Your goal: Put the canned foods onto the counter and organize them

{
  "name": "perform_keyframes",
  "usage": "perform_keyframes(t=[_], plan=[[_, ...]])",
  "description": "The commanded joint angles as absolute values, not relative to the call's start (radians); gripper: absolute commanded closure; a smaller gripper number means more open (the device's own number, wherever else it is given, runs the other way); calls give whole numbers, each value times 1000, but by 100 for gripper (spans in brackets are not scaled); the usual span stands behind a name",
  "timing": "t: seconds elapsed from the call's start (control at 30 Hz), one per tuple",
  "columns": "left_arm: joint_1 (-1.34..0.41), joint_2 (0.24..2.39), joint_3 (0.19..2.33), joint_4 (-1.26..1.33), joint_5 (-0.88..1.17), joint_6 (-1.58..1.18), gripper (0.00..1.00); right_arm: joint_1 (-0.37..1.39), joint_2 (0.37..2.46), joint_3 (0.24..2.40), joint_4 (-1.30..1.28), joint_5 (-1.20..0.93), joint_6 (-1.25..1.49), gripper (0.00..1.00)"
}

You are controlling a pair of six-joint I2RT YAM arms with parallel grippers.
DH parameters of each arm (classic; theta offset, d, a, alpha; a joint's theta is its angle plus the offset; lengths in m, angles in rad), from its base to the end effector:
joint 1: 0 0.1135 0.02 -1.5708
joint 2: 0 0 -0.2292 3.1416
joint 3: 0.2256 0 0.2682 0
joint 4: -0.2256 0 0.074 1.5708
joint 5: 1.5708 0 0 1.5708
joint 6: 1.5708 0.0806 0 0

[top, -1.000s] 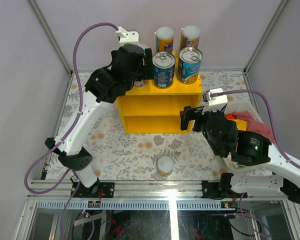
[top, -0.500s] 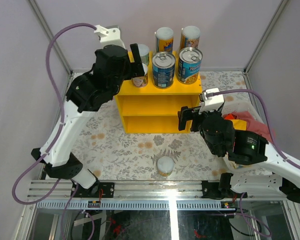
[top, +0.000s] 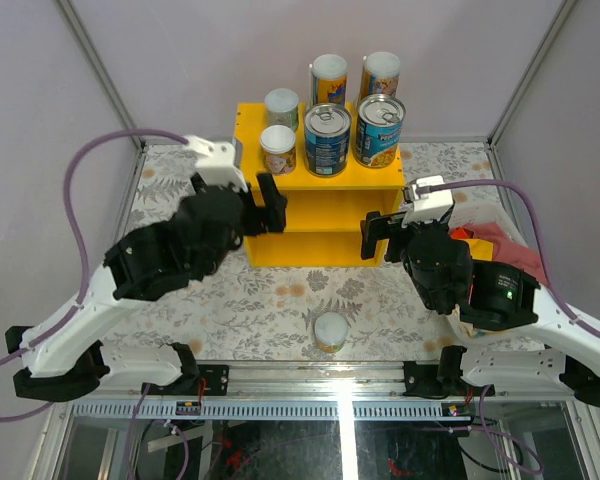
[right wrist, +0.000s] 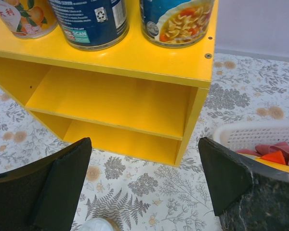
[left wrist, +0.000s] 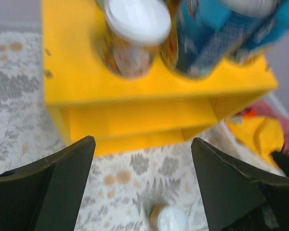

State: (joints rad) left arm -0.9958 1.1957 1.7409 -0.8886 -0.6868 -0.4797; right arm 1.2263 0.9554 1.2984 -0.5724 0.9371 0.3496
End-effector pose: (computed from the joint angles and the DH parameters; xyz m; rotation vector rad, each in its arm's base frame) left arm 0.1825 -0.1877 0.4677 0.0209 1.8505 -0.3755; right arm 0.1396 0.1966 0.4174 -0.0969 1.7139 0.3273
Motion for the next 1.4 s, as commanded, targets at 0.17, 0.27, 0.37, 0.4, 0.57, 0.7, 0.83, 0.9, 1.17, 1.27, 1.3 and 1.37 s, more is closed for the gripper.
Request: perform_keyframes(t=[0.17,0.27,0.37,0.4,0.57,0.7,0.83,0.9,1.17,1.27,1.3,1.37], plan=[[-1295,1113,1375,-789,-885,-730,19,1220,895,1326,-601,1075,319,1],[-1373,1113,1280,-755,-912,-783,19,1186,866,1304,-609,1083,311,1],[-1426,1141,1225,-743,-912,-832,18,1117,857,1295,-640,1023,330,1],[-1441,1151,1208,-735,-908,-842,18,1084,864,1298,-661,984,338,1],[-1491,1182,1108,-673,-867,-888,15,922,896,1284,-694,816,373,1],[-1511,1188,1032,-604,-808,-892,14,800,908,1267,-687,719,372,1],[-1524,1212,987,-519,-744,-858,13,717,920,1272,-677,628,371,1],[-1532,1235,979,-486,-717,-837,13,698,922,1275,-676,612,370,1],[-1538,1337,947,-436,-645,-814,11,647,907,1257,-686,563,370,1],[-1539,1357,931,-423,-618,-819,8,638,906,1255,-690,550,369,1],[-1538,1365,926,-419,-610,-820,7,636,908,1256,-689,546,369,1],[-1537,1388,926,-419,-598,-823,6,633,910,1253,-687,536,370,1]])
